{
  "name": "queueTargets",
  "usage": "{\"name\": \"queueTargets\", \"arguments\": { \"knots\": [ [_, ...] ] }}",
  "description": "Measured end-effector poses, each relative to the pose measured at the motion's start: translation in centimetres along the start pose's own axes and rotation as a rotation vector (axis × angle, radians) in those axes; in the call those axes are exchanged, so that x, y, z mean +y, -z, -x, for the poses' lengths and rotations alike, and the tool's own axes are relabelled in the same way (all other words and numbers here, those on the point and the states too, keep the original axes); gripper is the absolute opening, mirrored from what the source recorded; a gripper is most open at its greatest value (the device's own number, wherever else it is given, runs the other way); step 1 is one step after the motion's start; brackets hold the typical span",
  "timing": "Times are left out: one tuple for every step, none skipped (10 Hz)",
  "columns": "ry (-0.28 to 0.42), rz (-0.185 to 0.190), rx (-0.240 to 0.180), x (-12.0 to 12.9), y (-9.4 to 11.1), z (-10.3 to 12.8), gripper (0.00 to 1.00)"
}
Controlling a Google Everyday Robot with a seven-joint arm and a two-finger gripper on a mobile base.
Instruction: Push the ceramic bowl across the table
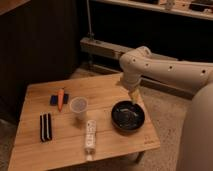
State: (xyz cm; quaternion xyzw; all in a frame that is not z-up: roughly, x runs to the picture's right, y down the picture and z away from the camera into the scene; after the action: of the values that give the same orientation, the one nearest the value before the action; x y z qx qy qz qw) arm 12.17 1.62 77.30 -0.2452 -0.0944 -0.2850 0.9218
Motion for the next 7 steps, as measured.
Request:
{"name": "queueTargets", "arguments": {
  "knots": [
    [-0.045, -0.002, 0.011, 1.3, 0.0, -2.6, 0.80],
    [-0.080, -0.005, 0.014, 2.5, -0.1, -4.9, 0.80],
    [-0.113, -0.010, 0.009, 3.7, -0.4, -7.1, 0.80],
    [-0.158, -0.014, 0.003, 5.5, -1.0, -10.0, 0.80],
    [-0.185, -0.017, -0.005, 6.7, -1.4, -11.8, 0.80],
    [-0.215, -0.022, -0.017, 7.9, -2.1, -13.9, 0.80],
    [-0.233, -0.026, -0.033, 8.9, -3.1, -15.5, 0.80]
  ]
}}
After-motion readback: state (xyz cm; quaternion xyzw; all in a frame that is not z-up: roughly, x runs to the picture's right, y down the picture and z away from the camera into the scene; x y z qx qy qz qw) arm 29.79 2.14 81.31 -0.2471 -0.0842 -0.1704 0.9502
